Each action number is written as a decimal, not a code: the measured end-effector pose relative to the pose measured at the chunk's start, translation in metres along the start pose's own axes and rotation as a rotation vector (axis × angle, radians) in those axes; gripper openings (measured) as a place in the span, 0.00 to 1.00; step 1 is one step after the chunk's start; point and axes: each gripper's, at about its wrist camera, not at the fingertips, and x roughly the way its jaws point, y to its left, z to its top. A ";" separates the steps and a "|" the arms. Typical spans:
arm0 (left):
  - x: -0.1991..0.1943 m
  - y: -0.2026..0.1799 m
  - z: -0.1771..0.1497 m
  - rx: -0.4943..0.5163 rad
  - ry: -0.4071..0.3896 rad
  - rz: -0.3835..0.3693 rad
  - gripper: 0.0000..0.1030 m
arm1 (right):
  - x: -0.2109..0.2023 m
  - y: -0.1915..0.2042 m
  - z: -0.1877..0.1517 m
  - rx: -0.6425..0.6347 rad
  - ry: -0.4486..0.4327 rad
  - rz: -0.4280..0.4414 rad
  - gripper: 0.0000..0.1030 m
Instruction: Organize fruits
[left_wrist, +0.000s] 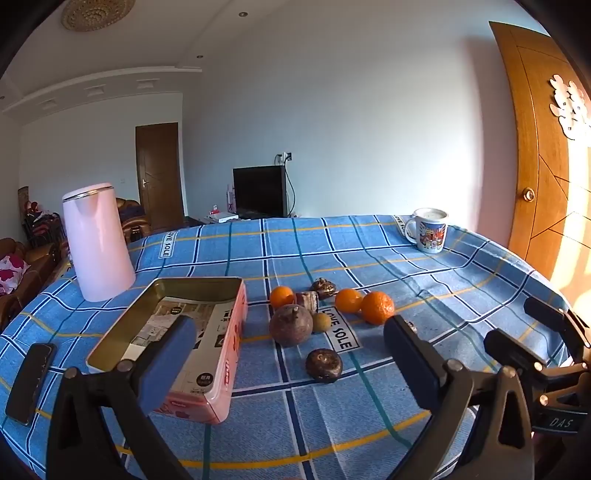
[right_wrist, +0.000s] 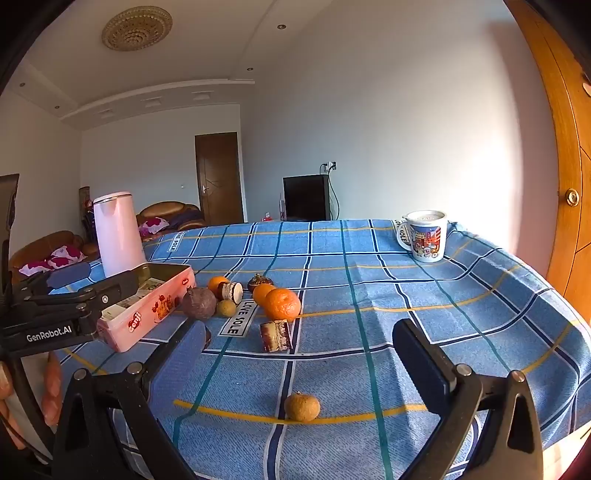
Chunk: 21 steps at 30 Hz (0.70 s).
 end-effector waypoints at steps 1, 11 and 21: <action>0.000 0.000 0.000 0.000 0.000 0.002 1.00 | 0.000 0.000 0.000 -0.003 -0.001 0.000 0.99; -0.002 -0.001 0.002 -0.002 0.009 0.024 1.00 | -0.003 -0.001 -0.004 -0.006 -0.007 -0.003 0.99; 0.000 0.001 0.000 -0.004 0.006 0.027 1.00 | -0.002 -0.002 -0.003 0.001 -0.007 -0.002 0.99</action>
